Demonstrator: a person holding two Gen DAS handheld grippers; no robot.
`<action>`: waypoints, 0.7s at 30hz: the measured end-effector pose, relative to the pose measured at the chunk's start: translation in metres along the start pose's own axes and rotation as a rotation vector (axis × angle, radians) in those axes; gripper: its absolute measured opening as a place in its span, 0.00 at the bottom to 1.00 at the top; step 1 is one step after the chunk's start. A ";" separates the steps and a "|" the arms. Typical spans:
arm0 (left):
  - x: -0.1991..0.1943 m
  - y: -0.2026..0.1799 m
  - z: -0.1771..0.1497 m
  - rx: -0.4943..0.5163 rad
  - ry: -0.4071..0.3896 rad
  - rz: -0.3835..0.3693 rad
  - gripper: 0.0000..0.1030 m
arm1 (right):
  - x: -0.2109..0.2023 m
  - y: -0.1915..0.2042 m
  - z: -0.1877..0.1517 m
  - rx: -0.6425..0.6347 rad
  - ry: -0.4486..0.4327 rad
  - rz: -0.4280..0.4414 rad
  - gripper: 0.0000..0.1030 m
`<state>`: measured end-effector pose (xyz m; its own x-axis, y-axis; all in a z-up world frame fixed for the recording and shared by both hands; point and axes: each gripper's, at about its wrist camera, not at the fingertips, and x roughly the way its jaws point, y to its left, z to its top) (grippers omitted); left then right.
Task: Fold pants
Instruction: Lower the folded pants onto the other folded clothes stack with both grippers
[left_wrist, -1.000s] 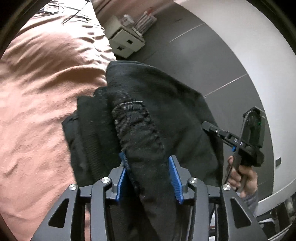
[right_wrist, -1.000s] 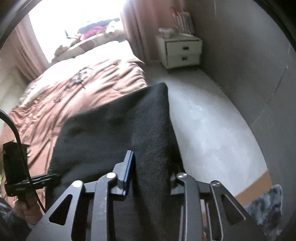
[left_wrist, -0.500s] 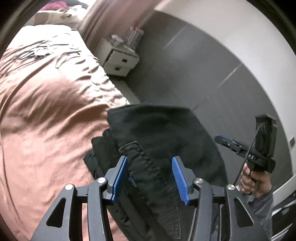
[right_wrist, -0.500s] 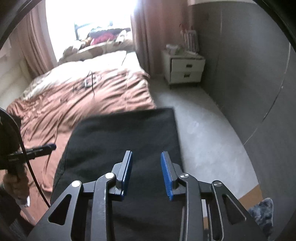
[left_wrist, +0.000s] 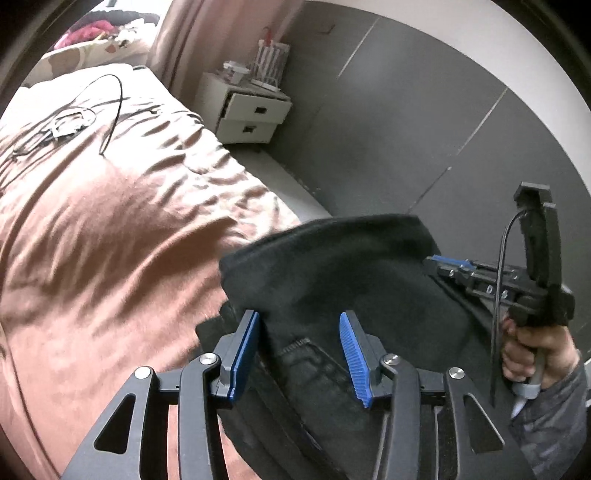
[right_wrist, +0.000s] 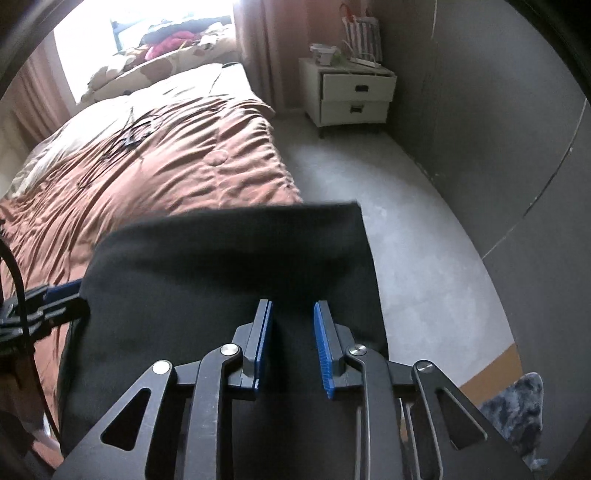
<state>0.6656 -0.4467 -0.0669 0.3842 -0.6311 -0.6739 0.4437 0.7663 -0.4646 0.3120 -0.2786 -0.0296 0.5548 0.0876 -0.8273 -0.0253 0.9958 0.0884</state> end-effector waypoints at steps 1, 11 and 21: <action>0.004 0.001 0.002 0.002 0.004 0.005 0.47 | 0.001 -0.006 -0.001 0.002 0.001 -0.002 0.20; 0.011 0.000 0.005 0.027 -0.012 0.057 0.47 | 0.031 0.008 0.011 0.007 0.006 -0.040 0.20; -0.009 -0.025 -0.007 0.065 -0.012 0.050 0.47 | 0.006 -0.022 -0.020 0.004 0.022 -0.003 0.20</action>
<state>0.6449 -0.4594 -0.0534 0.4167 -0.5943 -0.6879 0.4754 0.7875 -0.3923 0.2995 -0.2991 -0.0471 0.5367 0.0853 -0.8394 -0.0204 0.9959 0.0881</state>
